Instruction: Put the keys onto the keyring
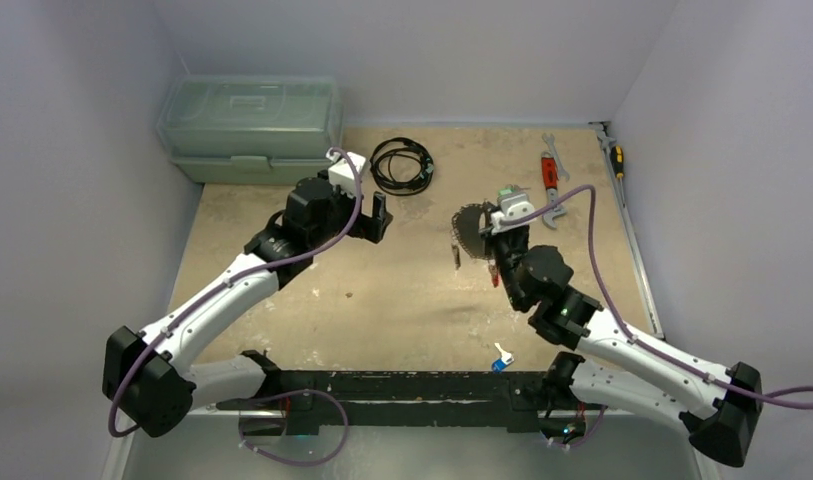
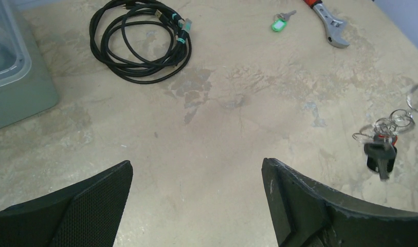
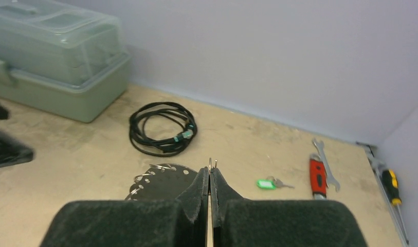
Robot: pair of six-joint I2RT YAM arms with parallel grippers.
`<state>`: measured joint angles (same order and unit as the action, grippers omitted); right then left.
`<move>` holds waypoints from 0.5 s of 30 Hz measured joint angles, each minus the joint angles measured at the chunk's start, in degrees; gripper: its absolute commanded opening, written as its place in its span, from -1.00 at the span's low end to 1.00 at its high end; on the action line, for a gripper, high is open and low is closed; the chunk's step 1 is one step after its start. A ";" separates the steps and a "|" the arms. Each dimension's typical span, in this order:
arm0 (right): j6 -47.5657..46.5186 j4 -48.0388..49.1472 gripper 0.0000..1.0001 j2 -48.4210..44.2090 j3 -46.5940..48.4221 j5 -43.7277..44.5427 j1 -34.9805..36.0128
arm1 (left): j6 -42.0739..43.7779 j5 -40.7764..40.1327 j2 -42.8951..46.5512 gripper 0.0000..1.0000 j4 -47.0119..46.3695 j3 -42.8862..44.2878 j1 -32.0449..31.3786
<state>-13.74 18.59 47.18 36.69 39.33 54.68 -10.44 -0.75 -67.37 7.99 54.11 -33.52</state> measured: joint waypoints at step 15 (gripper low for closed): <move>13.86 -5.64 -1.00 3.67 1.16 -3.41 -14.80 | -11.61 -12.96 4.98 0.64 1.31 -6.08 -21.94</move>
<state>0.12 12.95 50.85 37.85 35.92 39.88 -22.04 -13.72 -62.39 9.30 48.03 -55.46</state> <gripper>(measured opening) 0.005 0.833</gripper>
